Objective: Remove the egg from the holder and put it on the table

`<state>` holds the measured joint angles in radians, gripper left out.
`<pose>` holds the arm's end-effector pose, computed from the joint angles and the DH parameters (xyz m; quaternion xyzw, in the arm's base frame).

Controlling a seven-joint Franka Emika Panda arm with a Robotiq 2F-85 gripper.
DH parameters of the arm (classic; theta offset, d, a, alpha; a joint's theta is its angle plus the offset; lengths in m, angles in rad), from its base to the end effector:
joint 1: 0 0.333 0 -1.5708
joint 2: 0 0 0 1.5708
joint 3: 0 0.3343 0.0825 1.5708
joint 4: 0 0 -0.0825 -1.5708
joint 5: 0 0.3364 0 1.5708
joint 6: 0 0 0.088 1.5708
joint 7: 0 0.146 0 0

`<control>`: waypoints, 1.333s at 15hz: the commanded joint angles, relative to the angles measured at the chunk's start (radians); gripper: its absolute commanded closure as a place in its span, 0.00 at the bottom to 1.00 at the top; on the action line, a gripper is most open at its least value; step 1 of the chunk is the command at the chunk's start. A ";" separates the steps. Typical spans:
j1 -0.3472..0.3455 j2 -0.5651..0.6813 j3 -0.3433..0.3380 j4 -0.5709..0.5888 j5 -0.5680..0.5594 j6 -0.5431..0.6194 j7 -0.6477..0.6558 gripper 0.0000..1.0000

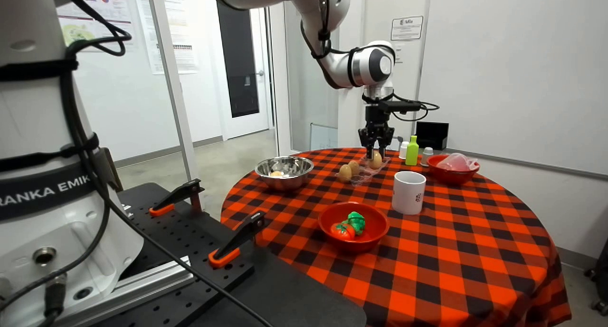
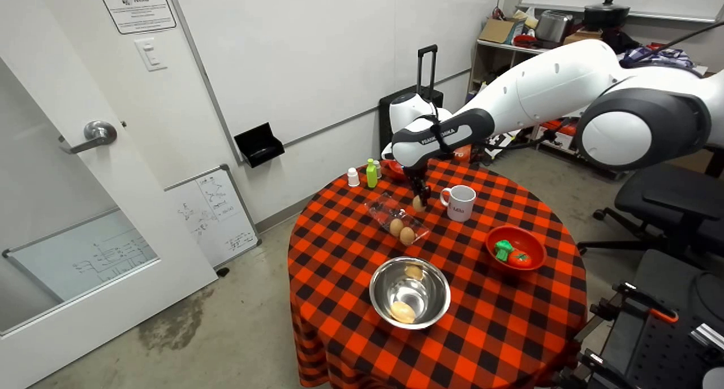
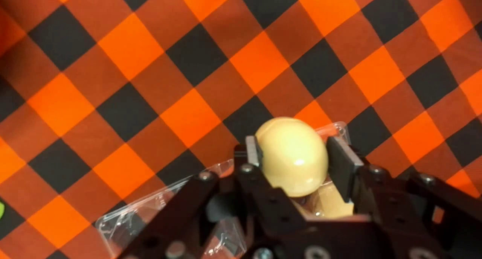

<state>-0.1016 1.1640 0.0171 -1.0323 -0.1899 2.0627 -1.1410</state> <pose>0.7249 -0.0819 0.1041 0.8356 0.5405 -0.0959 0.0209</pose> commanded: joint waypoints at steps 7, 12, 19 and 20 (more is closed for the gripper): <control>0.017 -0.316 0.001 -0.506 -0.001 0.026 0.204 0.78; 0.012 -0.410 0.027 -0.712 0.001 0.033 0.253 0.78; -0.002 -0.379 0.053 -0.793 0.006 0.079 0.234 0.78; -0.003 -0.366 0.056 -0.787 0.011 0.085 0.236 0.78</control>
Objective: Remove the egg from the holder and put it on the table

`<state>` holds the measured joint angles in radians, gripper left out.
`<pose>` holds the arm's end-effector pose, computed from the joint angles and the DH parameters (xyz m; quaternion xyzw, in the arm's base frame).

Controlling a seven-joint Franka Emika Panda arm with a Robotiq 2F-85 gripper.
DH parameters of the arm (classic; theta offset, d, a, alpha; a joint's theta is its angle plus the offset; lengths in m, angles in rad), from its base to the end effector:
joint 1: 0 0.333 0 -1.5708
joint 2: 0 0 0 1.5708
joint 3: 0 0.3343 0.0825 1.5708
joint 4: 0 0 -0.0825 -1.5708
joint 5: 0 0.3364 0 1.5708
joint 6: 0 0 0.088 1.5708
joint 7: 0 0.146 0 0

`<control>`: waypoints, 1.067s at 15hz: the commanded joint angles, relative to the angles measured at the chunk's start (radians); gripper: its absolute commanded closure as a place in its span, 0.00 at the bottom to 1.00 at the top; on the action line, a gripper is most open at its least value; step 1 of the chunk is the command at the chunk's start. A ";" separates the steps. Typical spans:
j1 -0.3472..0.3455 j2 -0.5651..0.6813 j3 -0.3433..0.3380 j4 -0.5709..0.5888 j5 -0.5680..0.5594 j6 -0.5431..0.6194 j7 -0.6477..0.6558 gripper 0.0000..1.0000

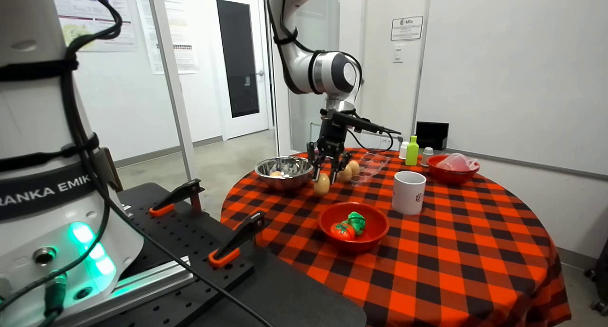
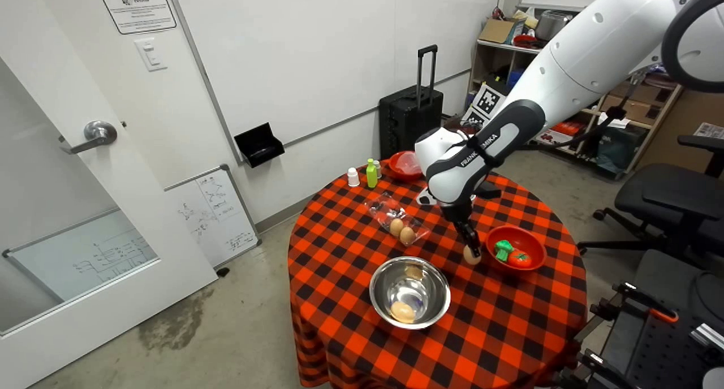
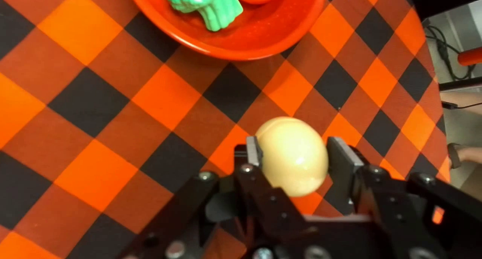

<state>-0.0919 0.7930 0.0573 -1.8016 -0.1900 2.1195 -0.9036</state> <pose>0.5534 -0.0338 0.0951 -0.8525 -0.4657 0.2282 0.0649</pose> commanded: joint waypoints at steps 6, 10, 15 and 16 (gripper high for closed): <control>-0.015 0.068 0.034 0.030 0.016 0.027 -0.010 0.78; -0.013 0.136 0.036 0.098 0.013 0.000 -0.014 0.78; -0.017 0.203 0.038 0.184 0.020 -0.060 -0.015 0.78; -0.017 0.209 0.038 0.194 0.020 -0.072 -0.015 0.62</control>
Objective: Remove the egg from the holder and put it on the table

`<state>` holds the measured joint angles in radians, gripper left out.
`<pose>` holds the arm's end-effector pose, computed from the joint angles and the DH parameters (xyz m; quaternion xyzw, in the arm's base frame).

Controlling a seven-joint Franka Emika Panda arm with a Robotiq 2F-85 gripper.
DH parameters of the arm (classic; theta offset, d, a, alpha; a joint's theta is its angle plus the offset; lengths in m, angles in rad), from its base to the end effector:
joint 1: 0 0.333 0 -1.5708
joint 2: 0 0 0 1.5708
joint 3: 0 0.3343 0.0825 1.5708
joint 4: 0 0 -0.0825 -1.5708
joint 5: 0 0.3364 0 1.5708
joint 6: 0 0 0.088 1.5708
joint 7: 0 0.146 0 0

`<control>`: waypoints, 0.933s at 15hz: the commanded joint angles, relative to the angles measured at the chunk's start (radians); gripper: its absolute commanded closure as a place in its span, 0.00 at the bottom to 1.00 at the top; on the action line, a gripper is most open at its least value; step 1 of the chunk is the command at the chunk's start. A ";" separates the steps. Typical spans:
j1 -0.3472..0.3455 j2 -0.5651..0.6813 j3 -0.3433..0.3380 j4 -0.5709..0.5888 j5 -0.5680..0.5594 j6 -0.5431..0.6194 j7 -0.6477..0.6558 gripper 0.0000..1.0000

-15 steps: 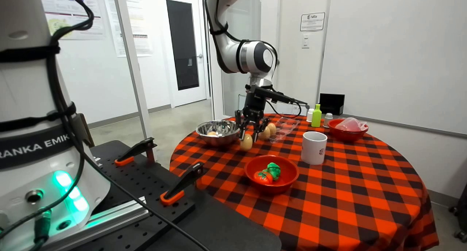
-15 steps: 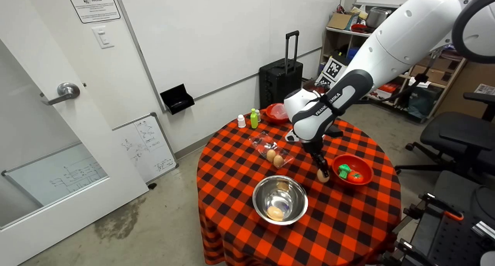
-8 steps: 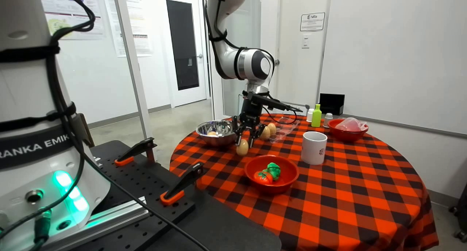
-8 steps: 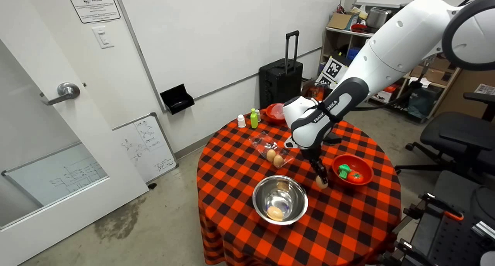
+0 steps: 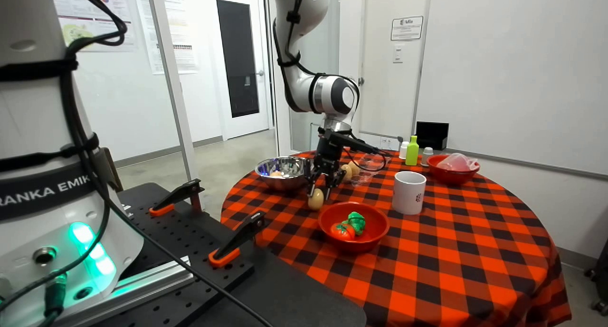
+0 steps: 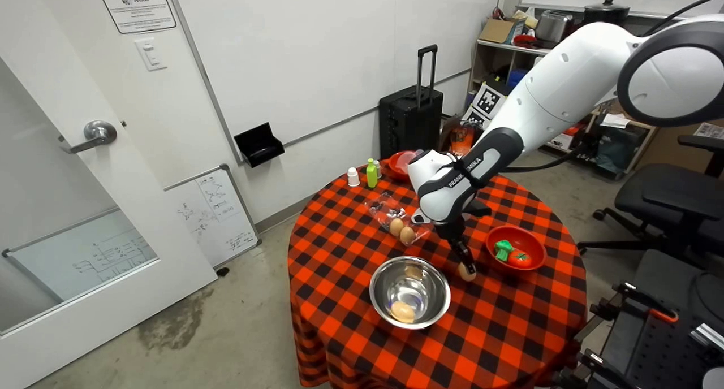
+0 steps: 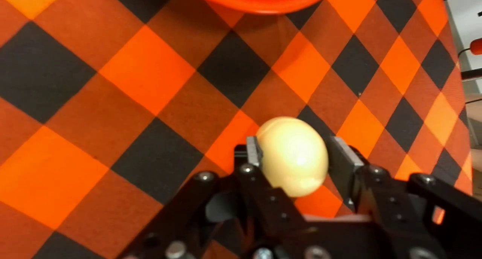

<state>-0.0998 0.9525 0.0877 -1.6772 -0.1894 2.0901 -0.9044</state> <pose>0.5588 -0.0219 0.0376 -0.8432 -0.4684 0.2476 0.0914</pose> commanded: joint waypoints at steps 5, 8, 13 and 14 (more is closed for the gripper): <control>-0.016 0.070 0.009 0.102 0.025 -0.063 -0.011 0.05; -0.029 0.053 0.013 0.082 0.038 -0.056 -0.007 0.00; -0.045 0.008 0.007 0.041 0.053 -0.028 0.012 0.00; -0.046 -0.004 0.004 0.033 0.053 -0.020 0.017 0.00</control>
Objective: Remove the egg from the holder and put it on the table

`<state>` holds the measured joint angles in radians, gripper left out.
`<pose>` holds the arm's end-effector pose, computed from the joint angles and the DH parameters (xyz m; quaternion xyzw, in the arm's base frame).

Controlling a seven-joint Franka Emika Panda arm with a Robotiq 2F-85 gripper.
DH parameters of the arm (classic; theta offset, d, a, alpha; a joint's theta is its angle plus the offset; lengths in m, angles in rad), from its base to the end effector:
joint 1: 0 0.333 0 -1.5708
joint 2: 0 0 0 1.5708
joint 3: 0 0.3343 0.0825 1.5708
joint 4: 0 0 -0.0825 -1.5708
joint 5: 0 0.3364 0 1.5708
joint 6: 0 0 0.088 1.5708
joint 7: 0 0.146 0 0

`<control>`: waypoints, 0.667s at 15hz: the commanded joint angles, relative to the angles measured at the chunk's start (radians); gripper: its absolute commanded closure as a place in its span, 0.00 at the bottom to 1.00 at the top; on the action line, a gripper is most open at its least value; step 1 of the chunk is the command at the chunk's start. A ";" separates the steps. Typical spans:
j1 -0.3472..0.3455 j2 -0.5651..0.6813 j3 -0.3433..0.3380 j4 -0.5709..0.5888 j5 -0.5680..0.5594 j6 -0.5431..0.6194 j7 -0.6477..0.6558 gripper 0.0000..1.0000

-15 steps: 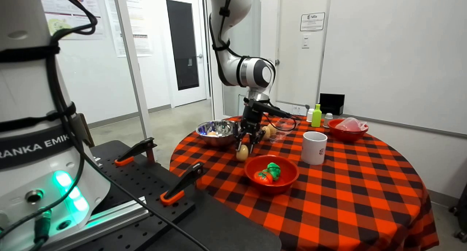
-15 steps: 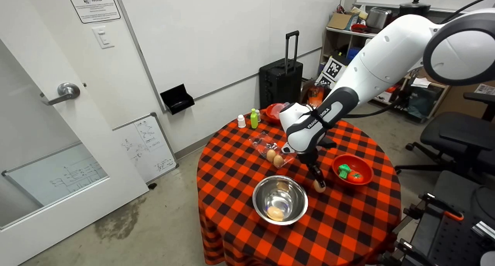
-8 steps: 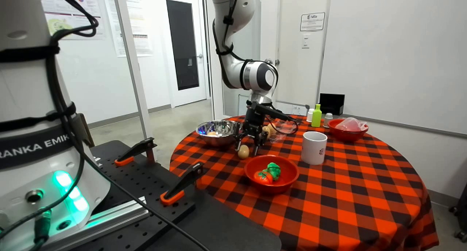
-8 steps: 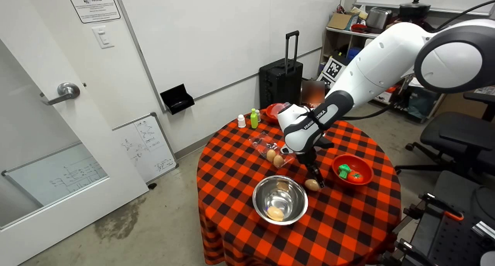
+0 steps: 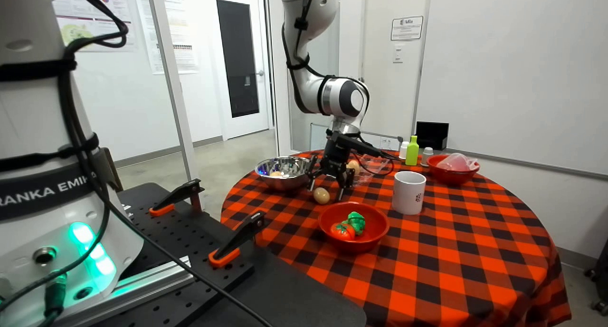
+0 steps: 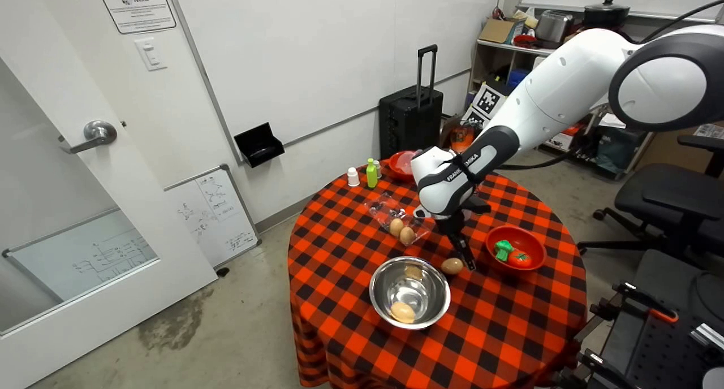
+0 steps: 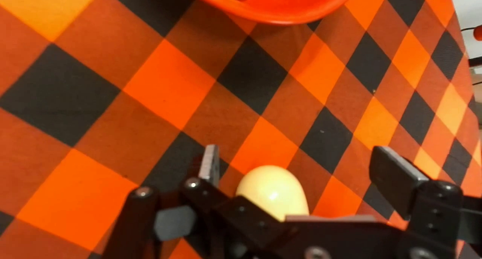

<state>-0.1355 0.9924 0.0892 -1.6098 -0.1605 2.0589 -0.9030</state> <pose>0.5686 -0.0408 0.0314 -0.8571 -0.4416 0.2432 0.1059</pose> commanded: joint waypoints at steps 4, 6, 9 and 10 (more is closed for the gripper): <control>-0.015 -0.098 -0.004 -0.074 0.018 0.056 0.043 0.00; -0.003 -0.139 -0.017 -0.114 0.001 0.120 0.078 0.00; 0.013 -0.207 -0.032 -0.179 -0.022 0.216 0.129 0.00; 0.019 -0.230 -0.038 -0.199 -0.033 0.244 0.145 0.00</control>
<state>-0.1435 0.8557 0.0760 -1.7092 -0.1662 2.2203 -0.8155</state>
